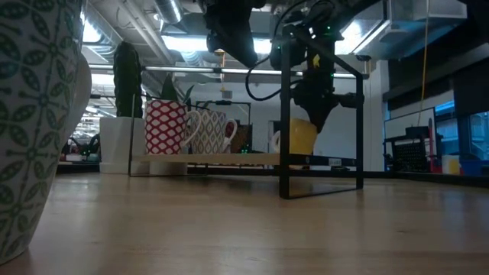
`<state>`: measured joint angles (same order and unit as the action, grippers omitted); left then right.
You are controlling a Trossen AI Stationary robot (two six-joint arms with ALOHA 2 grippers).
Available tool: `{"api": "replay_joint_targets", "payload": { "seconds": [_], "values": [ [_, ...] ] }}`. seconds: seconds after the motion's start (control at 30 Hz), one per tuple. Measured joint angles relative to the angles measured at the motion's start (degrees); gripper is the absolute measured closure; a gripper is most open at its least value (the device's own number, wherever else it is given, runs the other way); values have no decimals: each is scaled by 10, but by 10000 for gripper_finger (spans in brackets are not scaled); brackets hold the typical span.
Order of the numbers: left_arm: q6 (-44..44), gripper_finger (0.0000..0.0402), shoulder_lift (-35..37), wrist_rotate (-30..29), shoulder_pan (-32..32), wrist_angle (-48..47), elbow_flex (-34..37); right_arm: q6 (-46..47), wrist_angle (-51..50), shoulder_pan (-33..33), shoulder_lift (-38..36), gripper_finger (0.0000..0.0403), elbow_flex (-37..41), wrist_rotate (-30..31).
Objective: Place coffee mugs
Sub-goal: Put the yellow mug on the shelf
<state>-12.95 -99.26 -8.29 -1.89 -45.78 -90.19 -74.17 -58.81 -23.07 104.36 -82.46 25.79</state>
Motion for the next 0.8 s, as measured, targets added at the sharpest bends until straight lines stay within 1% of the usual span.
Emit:
{"api": "replay_joint_targets", "payload": {
  "seconds": [0.37,0.63,0.8],
  "values": [
    [0,335,0,0,0,0,0,-26,2,2,0,403,16,0],
    [0,335,0,0,0,0,0,-31,2,2,2,403,16,-30],
    [0,335,0,0,0,0,0,-37,1,2,17,403,16,-19]
  ]
}}
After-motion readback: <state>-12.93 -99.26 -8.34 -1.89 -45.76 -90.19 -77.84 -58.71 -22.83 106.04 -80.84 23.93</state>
